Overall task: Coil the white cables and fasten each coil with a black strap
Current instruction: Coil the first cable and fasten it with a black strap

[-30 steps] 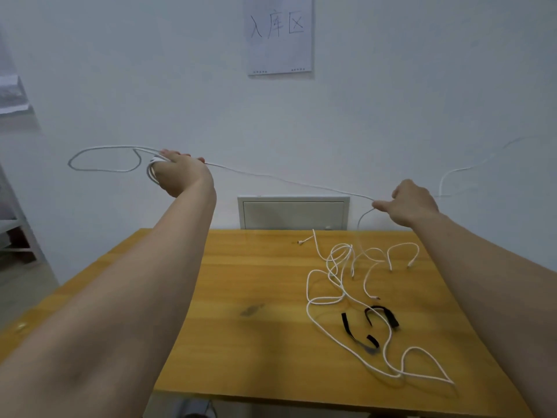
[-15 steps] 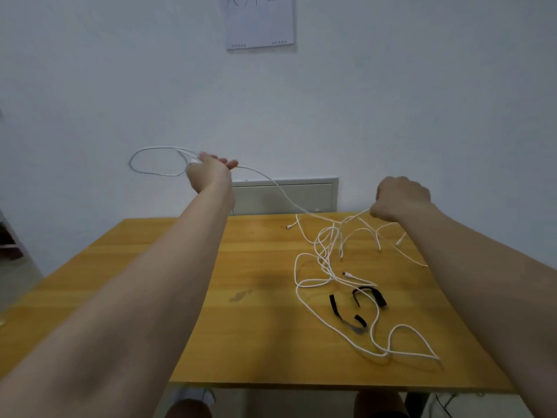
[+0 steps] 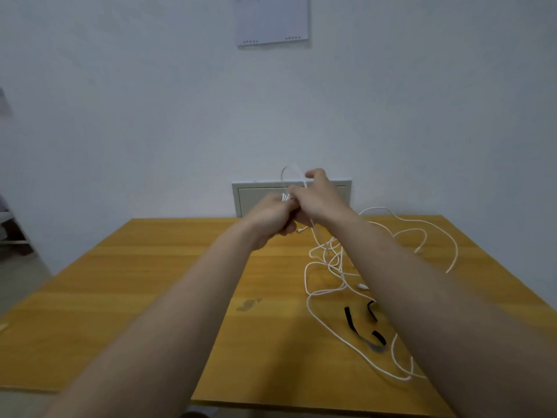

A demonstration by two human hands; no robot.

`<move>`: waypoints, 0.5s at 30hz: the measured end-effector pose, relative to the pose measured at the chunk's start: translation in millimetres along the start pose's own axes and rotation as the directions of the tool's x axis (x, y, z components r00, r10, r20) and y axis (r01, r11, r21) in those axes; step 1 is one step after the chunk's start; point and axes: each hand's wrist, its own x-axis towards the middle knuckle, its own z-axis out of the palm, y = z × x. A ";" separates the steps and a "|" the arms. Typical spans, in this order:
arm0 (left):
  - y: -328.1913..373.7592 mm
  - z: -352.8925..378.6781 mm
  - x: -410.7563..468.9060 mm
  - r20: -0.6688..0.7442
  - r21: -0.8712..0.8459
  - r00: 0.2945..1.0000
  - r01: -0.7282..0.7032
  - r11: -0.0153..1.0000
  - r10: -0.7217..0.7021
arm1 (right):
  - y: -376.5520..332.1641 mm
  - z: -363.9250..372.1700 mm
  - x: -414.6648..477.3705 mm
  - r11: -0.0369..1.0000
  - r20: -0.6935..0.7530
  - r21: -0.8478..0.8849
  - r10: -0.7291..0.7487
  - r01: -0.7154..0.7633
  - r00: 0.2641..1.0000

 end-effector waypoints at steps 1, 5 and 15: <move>-6.1 -3.8 0.0 0.022 0.046 1.000 0.016 0.999 -0.017 | 8.8 5.0 3.4 0.999 0.005 -0.004 0.035 -0.035 0.999; -42.9 -21.8 9.3 0.018 0.174 0.996 0.085 0.981 -0.089 | 38.8 14.6 4.6 0.993 -0.037 -0.049 0.106 -0.108 0.994; -118.8 -42.2 12.5 0.253 -0.219 0.913 0.376 0.901 -0.319 | 73.2 53.1 7.3 0.587 0.084 -0.700 -0.497 0.406 0.864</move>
